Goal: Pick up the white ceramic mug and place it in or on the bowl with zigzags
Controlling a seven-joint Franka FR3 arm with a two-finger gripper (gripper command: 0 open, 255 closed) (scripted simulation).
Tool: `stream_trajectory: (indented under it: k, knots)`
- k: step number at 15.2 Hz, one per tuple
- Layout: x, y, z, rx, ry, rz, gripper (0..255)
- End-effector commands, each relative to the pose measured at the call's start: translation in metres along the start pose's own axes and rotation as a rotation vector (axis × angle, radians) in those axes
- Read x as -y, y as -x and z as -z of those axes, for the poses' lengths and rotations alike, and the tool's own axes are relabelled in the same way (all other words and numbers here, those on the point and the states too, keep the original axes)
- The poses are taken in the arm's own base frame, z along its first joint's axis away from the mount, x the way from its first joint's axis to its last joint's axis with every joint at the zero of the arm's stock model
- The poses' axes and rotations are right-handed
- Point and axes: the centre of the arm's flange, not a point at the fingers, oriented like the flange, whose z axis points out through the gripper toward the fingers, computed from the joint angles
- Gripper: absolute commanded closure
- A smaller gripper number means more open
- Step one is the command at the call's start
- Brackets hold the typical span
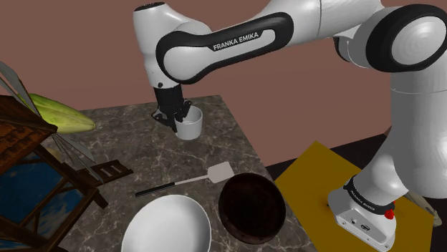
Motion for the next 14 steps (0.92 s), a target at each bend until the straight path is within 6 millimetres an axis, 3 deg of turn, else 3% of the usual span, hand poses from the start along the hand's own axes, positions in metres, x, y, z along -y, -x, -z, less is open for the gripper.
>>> stream_trajectory:
  k: [1, 14]
  knots:
    - [0.0, 0.001, 0.01, 0.0, 0.0, 0.0, 255]
    - [-0.004, 0.007, 0.078, 0.0, 0.0, 0.0, 255]
